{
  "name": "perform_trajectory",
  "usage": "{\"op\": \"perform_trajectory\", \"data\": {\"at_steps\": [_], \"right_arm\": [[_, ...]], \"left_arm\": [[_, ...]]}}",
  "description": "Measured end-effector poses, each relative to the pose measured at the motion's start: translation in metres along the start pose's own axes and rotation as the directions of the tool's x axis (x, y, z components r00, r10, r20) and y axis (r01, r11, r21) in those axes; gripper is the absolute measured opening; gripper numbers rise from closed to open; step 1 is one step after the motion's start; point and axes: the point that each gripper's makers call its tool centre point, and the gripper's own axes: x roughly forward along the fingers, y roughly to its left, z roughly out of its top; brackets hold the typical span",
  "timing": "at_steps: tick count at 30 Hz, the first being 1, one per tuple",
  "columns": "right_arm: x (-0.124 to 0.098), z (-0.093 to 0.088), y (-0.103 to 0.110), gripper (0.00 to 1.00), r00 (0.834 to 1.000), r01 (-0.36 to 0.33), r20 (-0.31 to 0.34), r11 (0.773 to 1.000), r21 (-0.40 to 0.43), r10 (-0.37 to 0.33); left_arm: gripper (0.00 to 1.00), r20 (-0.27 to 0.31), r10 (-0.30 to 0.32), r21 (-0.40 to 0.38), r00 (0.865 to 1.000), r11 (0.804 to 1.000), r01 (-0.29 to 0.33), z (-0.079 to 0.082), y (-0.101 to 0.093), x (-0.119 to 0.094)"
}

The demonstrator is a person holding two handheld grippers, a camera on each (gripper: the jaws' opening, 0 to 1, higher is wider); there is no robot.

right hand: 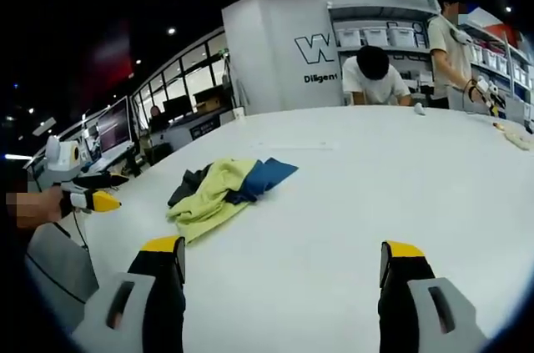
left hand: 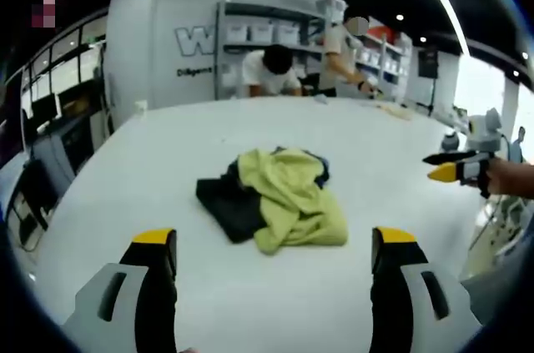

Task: Fold the garment on the visible template until the final outline fits inside the template.

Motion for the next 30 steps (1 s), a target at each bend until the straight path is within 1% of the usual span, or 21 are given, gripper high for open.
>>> {"op": "perform_trajectory", "data": {"at_steps": [9, 14, 17, 20, 21, 25, 28, 30], "right_arm": [[-0.006, 0.001, 0.000, 0.97, 1.000, 0.006, -0.003, 1.000, 0.007, -0.006], [-0.007, -0.001, -0.004, 0.97, 1.000, 0.013, -0.005, 1.000, 0.013, -0.013], [-0.003, -0.005, -0.008, 0.97, 1.000, 0.013, -0.008, 1.000, 0.012, -0.013], [-0.006, -0.002, -0.006, 0.97, 1.000, 0.014, -0.004, 1.000, 0.015, -0.014], [-0.001, -0.007, -0.011, 0.97, 1.000, 0.015, -0.004, 1.000, 0.013, -0.015], [-0.005, -0.003, -0.005, 0.96, 1.000, 0.016, -0.003, 1.000, 0.014, -0.016], [-0.005, -0.007, -0.009, 0.96, 1.000, 0.021, -0.004, 1.000, 0.017, -0.021], [-0.006, -0.006, -0.007, 0.96, 1.000, 0.023, -0.005, 1.000, 0.016, -0.023]], "left_arm": [[0.95, -0.008, -0.005, 0.005, 1.000, 1.000, 0.005, 0.001, -0.002, 0.001], [0.95, -0.005, -0.006, 0.012, 1.000, 1.000, 0.006, 0.005, -0.003, 0.003], [0.95, -0.003, -0.006, 0.011, 1.000, 1.000, 0.006, 0.006, -0.002, 0.003], [0.95, -0.002, -0.007, 0.014, 1.000, 1.000, 0.008, 0.006, -0.002, 0.004], [0.95, -0.003, -0.008, 0.017, 1.000, 1.000, 0.008, 0.006, -0.001, 0.004], [0.96, 0.001, -0.010, 0.022, 1.000, 1.000, 0.010, 0.006, 0.000, 0.003], [0.96, 0.000, -0.010, 0.023, 1.000, 1.000, 0.010, 0.006, 0.000, 0.003], [0.96, 0.002, -0.009, 0.021, 1.000, 1.000, 0.009, 0.006, 0.000, 0.004]]}}
